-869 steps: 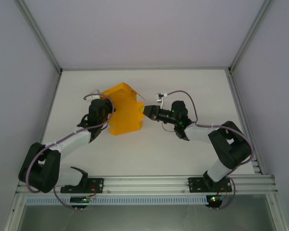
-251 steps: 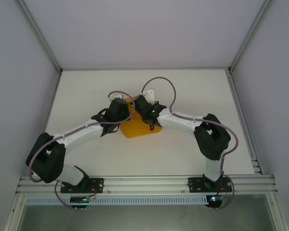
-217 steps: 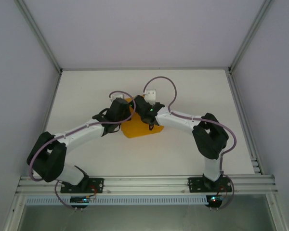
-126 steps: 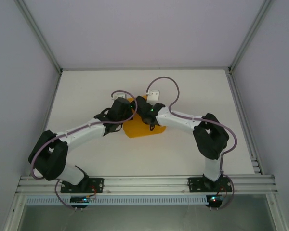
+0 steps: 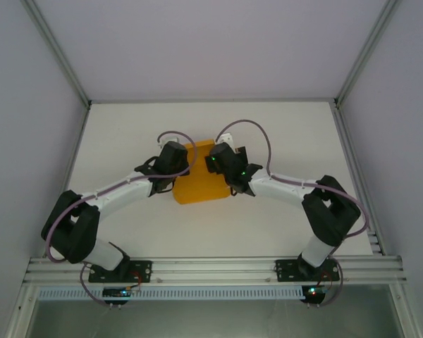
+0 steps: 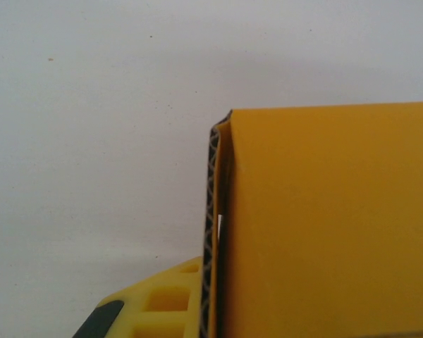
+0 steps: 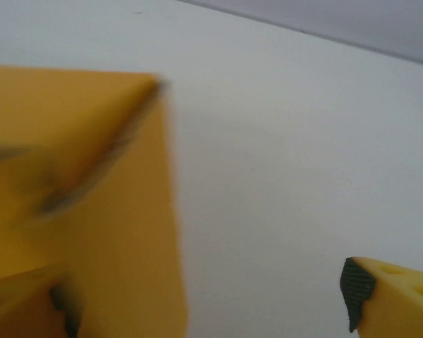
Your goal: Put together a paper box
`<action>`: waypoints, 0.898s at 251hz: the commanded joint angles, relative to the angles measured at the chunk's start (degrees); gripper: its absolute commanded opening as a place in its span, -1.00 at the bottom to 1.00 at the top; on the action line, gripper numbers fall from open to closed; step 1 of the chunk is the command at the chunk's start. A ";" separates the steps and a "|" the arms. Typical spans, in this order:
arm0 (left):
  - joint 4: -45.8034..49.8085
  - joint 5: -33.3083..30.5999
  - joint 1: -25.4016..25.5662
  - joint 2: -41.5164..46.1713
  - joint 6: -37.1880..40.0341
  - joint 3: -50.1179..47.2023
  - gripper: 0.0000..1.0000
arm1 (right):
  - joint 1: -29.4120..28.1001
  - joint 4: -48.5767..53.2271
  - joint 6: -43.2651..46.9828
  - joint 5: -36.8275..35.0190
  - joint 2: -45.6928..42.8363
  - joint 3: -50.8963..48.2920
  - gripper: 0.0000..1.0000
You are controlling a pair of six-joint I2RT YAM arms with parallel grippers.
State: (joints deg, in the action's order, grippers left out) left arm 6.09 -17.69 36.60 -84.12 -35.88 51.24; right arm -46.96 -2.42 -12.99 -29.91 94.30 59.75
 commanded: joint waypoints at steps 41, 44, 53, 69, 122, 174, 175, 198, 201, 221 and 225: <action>1.03 2.31 -1.69 -0.11 2.33 1.86 -1.00 | -2.34 -4.70 8.21 7.54 -10.13 -3.95 0.98; 1.05 2.33 -1.72 -0.09 2.49 1.80 -1.00 | -2.35 -4.55 8.12 7.76 -10.57 -4.04 0.98; 1.01 2.61 -2.00 0.13 3.33 1.72 -1.00 | -2.35 -3.77 8.08 7.78 -11.78 -4.53 0.98; 0.86 3.26 -2.41 0.53 6.08 1.53 -1.00 | -2.25 -1.57 6.81 7.38 -14.32 -5.51 0.98; 9.22 11.42 -3.48 0.88 30.91 6.29 -1.00 | -0.60 8.85 2.06 0.41 -25.84 -9.20 0.98; 20.54 20.02 -2.42 2.11 50.03 7.99 -1.00 | 6.99 22.01 -11.09 6.18 -35.94 -12.90 0.98; 20.68 20.00 -2.37 2.11 50.29 7.99 -1.00 | 7.15 22.10 -11.18 6.27 -36.07 -13.03 0.98; 24.93 21.78 0.04 1.94 56.92 8.30 -1.00 | 9.00 23.93 -13.08 6.49 -39.71 -15.30 0.99; 25.46 21.82 0.46 1.82 57.68 8.34 -1.00 | 9.18 24.19 -13.15 6.52 -40.08 -15.56 0.99; 28.19 19.56 2.80 0.14 60.28 9.55 -1.00 | 10.32 26.04 -13.98 6.51 -42.36 -16.45 0.99; 28.57 18.82 3.15 -0.32 60.39 9.95 -1.00 | 10.51 26.34 -14.16 6.43 -42.73 -16.53 0.99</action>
State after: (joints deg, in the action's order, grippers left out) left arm 26.65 0.40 36.84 -83.68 14.28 58.19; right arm -37.67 17.72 -22.79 -24.60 54.26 44.64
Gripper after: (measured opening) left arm 0.094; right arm 0.993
